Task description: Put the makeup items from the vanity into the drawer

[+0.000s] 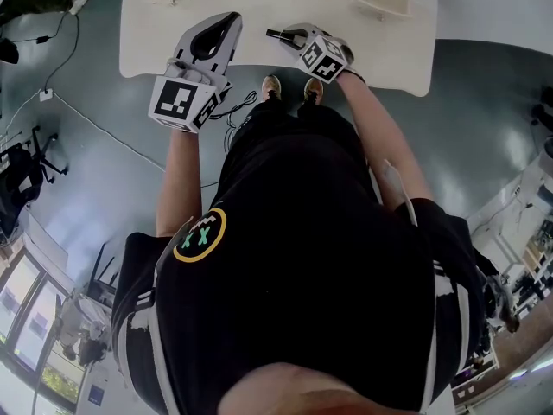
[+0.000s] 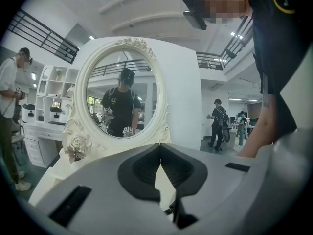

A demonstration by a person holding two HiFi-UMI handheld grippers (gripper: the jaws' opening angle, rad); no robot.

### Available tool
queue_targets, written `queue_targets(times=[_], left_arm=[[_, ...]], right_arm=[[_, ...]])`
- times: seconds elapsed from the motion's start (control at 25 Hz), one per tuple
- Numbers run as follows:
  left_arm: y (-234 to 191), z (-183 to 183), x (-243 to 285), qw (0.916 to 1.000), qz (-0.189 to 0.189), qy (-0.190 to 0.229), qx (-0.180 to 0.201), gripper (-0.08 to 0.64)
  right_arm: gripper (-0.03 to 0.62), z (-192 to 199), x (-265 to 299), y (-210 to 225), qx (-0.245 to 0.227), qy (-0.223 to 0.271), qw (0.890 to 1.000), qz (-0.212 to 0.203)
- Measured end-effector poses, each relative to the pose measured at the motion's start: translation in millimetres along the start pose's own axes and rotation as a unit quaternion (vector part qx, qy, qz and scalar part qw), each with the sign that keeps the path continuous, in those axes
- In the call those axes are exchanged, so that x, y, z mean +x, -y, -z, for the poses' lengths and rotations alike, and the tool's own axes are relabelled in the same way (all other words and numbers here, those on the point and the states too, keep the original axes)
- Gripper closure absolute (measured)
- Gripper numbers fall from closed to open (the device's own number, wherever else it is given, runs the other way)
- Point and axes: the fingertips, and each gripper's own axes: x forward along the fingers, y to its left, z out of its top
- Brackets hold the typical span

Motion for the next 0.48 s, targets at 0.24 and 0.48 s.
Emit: queue_targets(times=[0.24, 0.48], left_arm=[[-3, -1, -3, 1.0, 0.008, 0.0, 0.002, 0.538], [11, -7, 30, 0.9992, 0.039, 0.007, 0.004, 0.538]], right_arm=[[0.476, -15, -13, 7, 0.04, 0.024, 0.999, 0.02], [0.476, -25, -60, 46, 0.047, 0.056, 0.995, 0.069]])
